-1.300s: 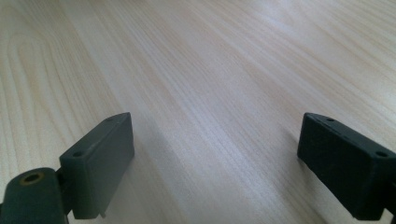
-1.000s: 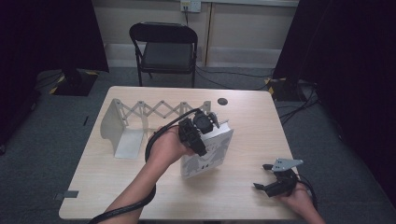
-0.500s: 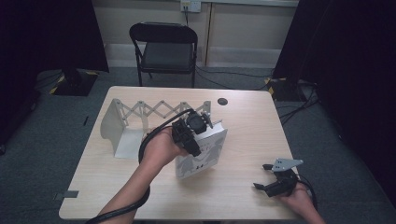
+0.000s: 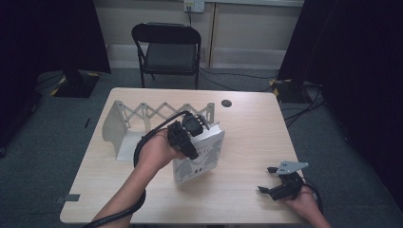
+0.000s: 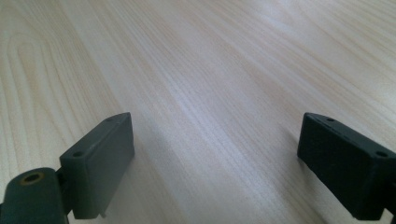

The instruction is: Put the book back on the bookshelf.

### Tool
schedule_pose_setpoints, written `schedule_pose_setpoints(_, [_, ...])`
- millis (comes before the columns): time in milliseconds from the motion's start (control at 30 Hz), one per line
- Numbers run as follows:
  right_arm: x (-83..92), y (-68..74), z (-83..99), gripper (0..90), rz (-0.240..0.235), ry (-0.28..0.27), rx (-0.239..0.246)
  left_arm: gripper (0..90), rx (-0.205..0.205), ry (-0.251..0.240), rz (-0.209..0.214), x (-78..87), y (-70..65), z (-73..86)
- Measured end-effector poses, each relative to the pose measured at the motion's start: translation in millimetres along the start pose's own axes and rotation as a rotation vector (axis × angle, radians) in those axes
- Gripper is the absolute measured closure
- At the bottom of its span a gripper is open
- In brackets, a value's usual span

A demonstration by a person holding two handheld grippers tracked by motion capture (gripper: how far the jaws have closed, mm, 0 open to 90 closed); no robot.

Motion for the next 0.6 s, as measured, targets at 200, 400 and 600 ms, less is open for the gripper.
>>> schedule_pose_setpoints(200, [0.1, -0.2, 0.1, 10.2, 0.001, 0.001, 0.000, 53.5, 0.020, 0.004, -0.003, 1.1, 3.6, 6.6])
schedule_pose_setpoints(400, [0.0, -0.6, -0.1, 10.2, 0.003, 0.001, -0.002, 53.5, 0.035, 0.004, -0.002, 3.0, 7.8, 13.1])
schedule_pose_setpoints(600, [-0.1, -1.0, -0.2, 10.3, 0.005, 0.000, -0.003, 53.6, 0.053, 0.015, -0.015, 3.4, 12.6, 19.6])
Point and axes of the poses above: each handheld gripper's, and its own axes: x roughly backward along the jaws, z roughly out of its underside, y roughly to its left, the point moved 10 cm from there along -x, roughly forward along the jaws, and after that the axes turned 6 degrees about -x, right-handed, at the moved point
